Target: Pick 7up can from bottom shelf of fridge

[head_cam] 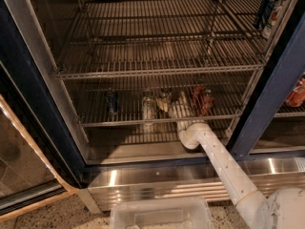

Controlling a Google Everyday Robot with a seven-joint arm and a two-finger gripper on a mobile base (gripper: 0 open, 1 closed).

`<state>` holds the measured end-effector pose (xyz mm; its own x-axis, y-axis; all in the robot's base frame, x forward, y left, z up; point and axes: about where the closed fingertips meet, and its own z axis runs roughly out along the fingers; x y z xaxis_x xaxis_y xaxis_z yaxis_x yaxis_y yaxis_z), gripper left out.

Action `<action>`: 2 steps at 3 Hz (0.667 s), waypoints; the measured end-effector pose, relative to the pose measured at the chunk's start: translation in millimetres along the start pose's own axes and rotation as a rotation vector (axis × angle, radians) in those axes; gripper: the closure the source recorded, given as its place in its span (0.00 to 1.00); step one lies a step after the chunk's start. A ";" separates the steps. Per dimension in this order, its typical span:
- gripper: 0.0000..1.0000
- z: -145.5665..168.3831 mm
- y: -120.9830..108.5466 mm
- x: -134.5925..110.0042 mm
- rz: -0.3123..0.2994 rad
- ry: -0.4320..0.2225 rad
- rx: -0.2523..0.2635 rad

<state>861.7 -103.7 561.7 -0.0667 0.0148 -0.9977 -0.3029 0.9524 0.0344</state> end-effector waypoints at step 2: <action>0.31 11.2 -6.2 0.2 0.011 -0.006 0.024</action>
Offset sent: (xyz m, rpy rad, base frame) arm 0.0139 -0.0072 -0.0037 0.0132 0.0004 -0.0349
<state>874.3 -106.2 560.6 -0.0644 0.0272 -0.9976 -0.2795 0.9591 0.0442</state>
